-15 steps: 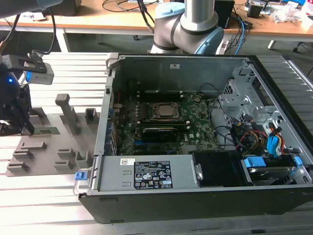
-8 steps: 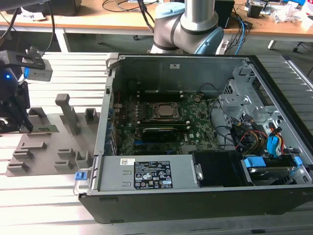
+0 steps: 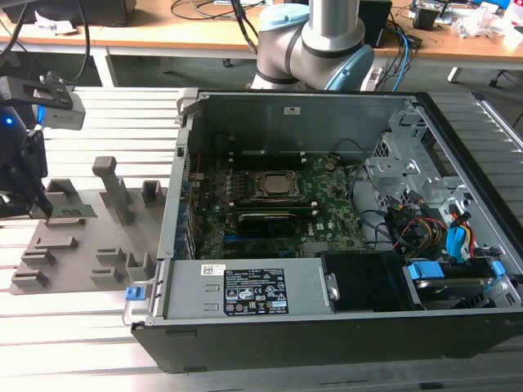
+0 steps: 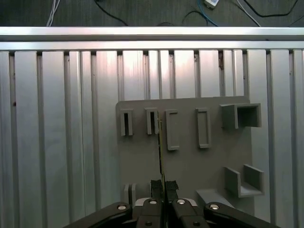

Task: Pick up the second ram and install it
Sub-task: 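Pick up the second ram and move it above second insertion slot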

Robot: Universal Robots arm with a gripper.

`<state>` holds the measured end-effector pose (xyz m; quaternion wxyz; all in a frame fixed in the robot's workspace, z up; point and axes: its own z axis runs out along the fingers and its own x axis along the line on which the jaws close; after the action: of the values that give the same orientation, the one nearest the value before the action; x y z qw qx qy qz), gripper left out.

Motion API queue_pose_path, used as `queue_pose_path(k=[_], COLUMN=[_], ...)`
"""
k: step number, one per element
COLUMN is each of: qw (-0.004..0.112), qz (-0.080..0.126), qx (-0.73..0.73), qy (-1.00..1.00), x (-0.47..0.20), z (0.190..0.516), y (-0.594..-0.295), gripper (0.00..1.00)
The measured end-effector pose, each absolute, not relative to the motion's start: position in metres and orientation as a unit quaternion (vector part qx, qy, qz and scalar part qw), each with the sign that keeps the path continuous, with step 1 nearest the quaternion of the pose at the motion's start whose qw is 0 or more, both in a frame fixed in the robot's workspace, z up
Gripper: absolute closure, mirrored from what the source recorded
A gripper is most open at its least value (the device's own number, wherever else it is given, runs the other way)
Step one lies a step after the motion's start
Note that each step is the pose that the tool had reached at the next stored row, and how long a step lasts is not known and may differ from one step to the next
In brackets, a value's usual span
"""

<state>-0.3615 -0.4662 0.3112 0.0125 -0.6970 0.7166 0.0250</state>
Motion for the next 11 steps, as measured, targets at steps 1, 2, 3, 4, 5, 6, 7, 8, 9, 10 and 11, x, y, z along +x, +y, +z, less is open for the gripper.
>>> queue_pose_path(k=[1,2,3,4,5,6,7,8,9,10,11], qw=[0.013,0.013,0.013,0.013,0.013,0.013,0.013,0.013,0.013,0.013,0.013], qz=[0.025,0.025,0.025,0.025,0.025,0.025,0.025,0.025,0.025,0.025,0.025], qx=[-0.697,-0.697,-0.697,-0.697,-0.697,-0.697,-0.697,-0.697,-0.697,-0.697,-0.697], qy=[0.717,0.717,0.717,0.717,0.717,0.717,0.717,0.717,0.717,0.717,0.717], x=[-0.362,-0.361,-0.361,-0.361,-0.361,-0.361,-0.361,-0.361,-0.361,-0.361,-0.361], z=[0.313,0.315,0.316,0.318,0.319,0.321,0.322,0.323,0.325,0.328,0.329], y=[-0.466,-0.466,-0.466,-0.466,-0.466,-0.466,-0.466,-0.466,-0.466,-0.466,-0.466], gripper=[0.86,0.86,0.86,0.86,0.86,0.86,0.86,0.86,0.86,0.86,0.86])
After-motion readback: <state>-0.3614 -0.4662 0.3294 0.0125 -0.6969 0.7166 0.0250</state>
